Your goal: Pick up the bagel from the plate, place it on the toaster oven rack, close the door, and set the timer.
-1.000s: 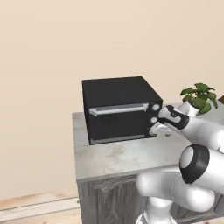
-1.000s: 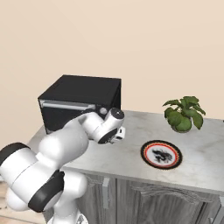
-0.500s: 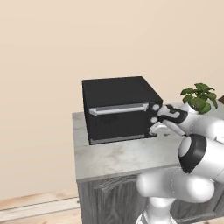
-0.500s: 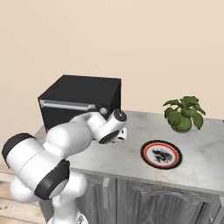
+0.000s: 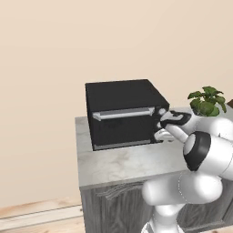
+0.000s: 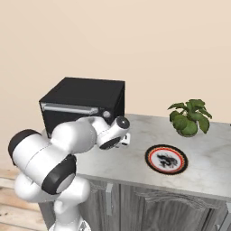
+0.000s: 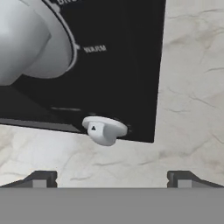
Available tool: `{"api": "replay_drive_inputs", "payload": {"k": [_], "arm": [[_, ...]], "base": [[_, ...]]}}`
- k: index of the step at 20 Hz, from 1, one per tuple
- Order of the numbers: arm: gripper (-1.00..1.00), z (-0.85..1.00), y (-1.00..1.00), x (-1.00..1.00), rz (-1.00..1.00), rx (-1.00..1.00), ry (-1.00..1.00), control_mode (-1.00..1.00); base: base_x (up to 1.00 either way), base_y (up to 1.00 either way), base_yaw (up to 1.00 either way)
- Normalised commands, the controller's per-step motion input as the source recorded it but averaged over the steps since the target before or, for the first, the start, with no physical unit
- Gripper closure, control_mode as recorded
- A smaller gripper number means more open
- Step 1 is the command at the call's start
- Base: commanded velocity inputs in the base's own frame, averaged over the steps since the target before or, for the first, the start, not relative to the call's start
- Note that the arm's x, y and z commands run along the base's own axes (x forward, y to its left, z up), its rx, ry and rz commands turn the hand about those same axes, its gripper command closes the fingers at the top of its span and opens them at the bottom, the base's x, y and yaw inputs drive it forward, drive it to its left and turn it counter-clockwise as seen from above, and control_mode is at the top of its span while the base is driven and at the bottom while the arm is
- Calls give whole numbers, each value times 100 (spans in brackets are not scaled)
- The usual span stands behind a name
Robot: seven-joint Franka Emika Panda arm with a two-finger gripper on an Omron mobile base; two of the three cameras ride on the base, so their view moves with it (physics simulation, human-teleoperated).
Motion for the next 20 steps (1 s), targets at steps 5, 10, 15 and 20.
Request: {"api": "replay_drive_inputs", "payload": {"k": [5, 10, 15, 20], "arm": [[-100, 0, 0, 31, 0, 0, 0, -100], [-100, -11, 0, 16, 0, 0, 0, -100], [-100, -13, 0, 11, 0, 0, 0, -100], [-100, -4, 0, 13, 0, 0, -3, -100]], "base": [[0, 0, 0], [0, 0, 0], [0, 0, 0], [0, 0, 0]]}}
